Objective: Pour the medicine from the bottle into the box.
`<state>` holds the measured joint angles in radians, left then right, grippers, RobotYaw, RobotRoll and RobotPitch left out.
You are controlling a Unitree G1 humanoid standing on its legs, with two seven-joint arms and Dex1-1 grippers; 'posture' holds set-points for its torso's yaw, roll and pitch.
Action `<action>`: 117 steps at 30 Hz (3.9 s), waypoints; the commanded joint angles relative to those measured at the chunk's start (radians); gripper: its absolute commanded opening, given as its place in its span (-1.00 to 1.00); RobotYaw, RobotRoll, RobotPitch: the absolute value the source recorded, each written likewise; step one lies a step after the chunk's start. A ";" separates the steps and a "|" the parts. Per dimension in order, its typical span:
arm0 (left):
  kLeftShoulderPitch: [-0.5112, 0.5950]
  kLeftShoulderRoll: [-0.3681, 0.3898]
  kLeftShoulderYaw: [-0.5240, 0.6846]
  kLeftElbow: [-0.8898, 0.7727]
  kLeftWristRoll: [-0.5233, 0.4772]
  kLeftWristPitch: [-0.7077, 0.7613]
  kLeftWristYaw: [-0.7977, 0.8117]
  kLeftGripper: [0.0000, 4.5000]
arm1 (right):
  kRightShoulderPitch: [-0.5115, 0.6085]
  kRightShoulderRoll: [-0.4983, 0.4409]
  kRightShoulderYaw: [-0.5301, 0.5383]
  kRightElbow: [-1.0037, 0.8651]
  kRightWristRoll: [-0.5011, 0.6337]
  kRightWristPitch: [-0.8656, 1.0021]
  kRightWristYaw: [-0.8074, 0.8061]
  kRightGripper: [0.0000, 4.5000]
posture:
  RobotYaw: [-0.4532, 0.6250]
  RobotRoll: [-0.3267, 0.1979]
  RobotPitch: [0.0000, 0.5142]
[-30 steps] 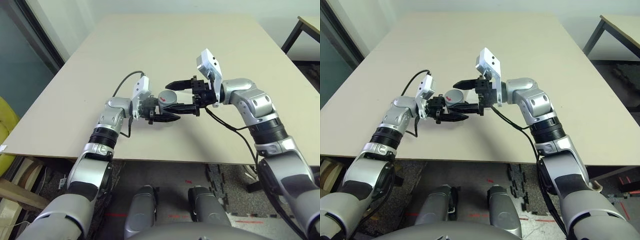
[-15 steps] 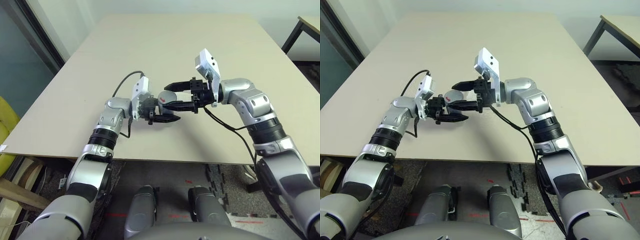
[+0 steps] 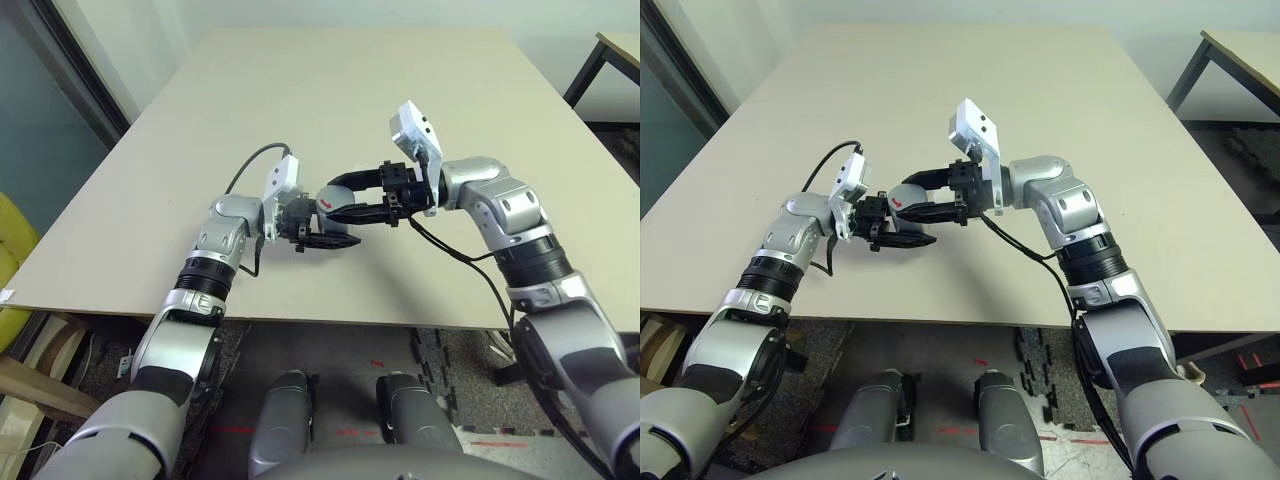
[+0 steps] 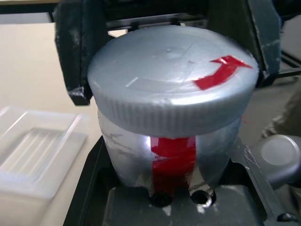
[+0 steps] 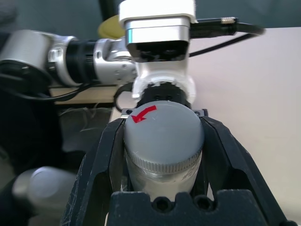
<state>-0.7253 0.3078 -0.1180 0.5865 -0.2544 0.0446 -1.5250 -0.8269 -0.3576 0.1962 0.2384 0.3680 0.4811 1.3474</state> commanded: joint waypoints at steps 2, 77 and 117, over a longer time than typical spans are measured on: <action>0.012 -0.006 -0.049 -0.064 -0.006 0.022 -0.030 0.12 | -0.054 0.010 0.037 0.012 0.024 -0.005 0.086 0.15 | -0.26 0.25 -0.80; 0.083 0.099 -0.001 -0.108 -0.044 0.031 0.048 0.12 | -0.035 -0.164 -0.080 0.147 -0.020 -0.062 0.010 1.00 | -0.24 0.25 -0.91; 0.057 0.048 -0.015 -0.093 -0.046 0.009 0.073 0.12 | -0.086 0.065 0.053 0.064 -0.038 -0.028 -0.018 1.00 | -0.21 0.25 -0.86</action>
<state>-0.6733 0.3573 -0.1280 0.5157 -0.2922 0.0453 -1.4531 -0.8972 -0.2973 0.2337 0.2847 0.3447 0.4645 1.3320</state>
